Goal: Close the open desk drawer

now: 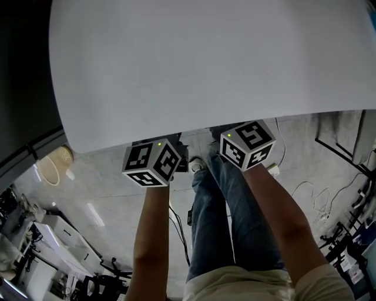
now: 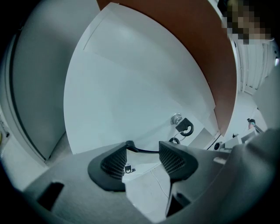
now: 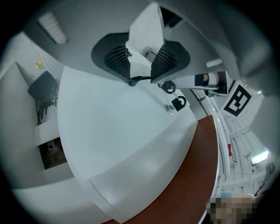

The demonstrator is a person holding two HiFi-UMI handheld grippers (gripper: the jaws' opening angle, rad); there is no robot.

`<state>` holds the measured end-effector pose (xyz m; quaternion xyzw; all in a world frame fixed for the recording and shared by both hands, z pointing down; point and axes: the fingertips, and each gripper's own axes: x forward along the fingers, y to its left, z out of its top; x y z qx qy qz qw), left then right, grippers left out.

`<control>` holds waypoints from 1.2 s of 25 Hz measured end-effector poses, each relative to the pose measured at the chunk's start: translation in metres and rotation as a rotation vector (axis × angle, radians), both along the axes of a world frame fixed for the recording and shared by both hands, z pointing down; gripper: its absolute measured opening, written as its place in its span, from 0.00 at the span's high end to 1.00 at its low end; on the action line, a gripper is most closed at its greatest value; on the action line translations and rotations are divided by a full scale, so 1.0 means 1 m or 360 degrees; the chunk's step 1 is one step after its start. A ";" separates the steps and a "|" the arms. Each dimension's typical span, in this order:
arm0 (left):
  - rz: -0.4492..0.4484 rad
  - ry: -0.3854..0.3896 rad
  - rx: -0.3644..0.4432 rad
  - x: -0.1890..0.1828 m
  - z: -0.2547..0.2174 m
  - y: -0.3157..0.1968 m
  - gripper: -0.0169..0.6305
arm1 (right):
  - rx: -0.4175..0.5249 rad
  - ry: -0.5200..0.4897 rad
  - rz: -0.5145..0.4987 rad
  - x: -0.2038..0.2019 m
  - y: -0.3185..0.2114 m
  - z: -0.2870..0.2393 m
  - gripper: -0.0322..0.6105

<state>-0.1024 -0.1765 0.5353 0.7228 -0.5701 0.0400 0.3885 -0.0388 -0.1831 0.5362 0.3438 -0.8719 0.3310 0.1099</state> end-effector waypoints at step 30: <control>-0.0007 -0.0019 0.0002 -0.006 0.011 -0.017 0.63 | 0.0025 -0.0019 0.0022 -0.005 -0.018 0.011 0.71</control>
